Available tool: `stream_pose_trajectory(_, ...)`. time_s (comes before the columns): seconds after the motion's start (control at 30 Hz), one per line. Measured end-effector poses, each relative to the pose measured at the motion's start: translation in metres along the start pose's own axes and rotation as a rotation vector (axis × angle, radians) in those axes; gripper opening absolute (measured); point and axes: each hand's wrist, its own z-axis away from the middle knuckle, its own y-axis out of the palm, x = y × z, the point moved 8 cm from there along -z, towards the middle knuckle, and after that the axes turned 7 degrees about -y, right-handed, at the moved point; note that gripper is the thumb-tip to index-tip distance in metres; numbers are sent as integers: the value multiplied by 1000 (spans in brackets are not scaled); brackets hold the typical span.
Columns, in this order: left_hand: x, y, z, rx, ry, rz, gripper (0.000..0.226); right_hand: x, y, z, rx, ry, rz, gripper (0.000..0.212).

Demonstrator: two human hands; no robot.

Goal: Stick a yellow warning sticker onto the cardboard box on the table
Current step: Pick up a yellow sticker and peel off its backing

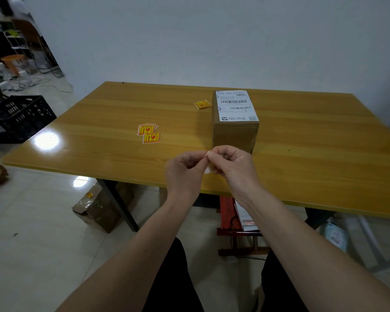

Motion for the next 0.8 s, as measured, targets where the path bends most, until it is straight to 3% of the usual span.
stream_pose_trajectory(0.37,4,6,0,57,-39,44,14,1,-4,-2,-15,-31,-3,15)
stream_pose_trajectory(0.8,31,7,-9,77,-356,247,8,-2,-10,-1,-53,4,50,7)
